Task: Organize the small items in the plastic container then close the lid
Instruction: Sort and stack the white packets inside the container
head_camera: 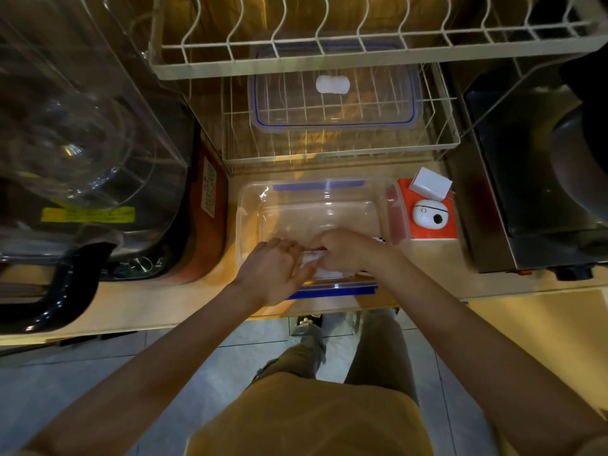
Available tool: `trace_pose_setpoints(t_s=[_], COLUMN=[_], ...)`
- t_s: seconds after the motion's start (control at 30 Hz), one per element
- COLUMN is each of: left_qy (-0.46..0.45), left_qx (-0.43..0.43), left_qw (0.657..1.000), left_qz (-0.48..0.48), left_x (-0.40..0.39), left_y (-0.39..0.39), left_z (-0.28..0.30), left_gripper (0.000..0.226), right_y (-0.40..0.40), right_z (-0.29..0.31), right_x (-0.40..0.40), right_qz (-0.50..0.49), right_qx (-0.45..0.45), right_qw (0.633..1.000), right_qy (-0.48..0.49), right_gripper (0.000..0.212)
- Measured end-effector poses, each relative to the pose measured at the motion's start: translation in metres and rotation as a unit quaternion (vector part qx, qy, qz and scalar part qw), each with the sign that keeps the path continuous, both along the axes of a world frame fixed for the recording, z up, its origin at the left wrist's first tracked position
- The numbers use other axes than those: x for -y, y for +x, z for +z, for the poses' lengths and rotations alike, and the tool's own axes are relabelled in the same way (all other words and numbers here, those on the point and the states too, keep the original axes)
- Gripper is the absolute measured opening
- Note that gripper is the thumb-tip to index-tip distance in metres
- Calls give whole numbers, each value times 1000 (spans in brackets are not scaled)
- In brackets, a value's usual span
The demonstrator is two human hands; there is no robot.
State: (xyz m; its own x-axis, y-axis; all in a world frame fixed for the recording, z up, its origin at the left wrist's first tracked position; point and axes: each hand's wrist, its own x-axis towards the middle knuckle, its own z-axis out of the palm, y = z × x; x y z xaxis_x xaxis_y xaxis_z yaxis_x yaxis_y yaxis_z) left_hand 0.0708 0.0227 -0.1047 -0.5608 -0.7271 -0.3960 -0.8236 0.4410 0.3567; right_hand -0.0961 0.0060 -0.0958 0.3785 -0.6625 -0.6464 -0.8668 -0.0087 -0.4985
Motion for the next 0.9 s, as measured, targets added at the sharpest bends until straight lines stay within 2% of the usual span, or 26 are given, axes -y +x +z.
trace_pose_setpoints(t_s=[0.13, 0.27, 0.33, 0.43, 0.53, 0.9], left_qy=[-1, -2, 0, 1, -2, -5], left_qx=[13, 19, 24, 29, 27, 44], left_qw=[1000, 1000, 1000, 1000, 1000, 999], left_qz=[-2, 4, -3, -8, -5, 4], left_x=[2, 3, 4, 3, 2, 4], left_y=[-5, -7, -7, -7, -7, -8], left_z=[-2, -3, -4, -4, -4, -7], left_gripper=[50, 50, 49, 52, 54, 59], right_y=[-1, 0, 1, 1, 0, -3], right_z=[-5, -11, -11, -10, -9, -8], right_x=[0, -5, -8, -8, -7, -12], right_qz=[-41, -36, -33, -45, -61, -59], right_qx=[-25, -28, -20, -36, -41, -42], right_qw=[997, 998, 998, 995, 991, 993], right_qy=[-53, -50, -44, -85, -115, -94], right_gripper=[29, 32, 29, 21, 27, 38])
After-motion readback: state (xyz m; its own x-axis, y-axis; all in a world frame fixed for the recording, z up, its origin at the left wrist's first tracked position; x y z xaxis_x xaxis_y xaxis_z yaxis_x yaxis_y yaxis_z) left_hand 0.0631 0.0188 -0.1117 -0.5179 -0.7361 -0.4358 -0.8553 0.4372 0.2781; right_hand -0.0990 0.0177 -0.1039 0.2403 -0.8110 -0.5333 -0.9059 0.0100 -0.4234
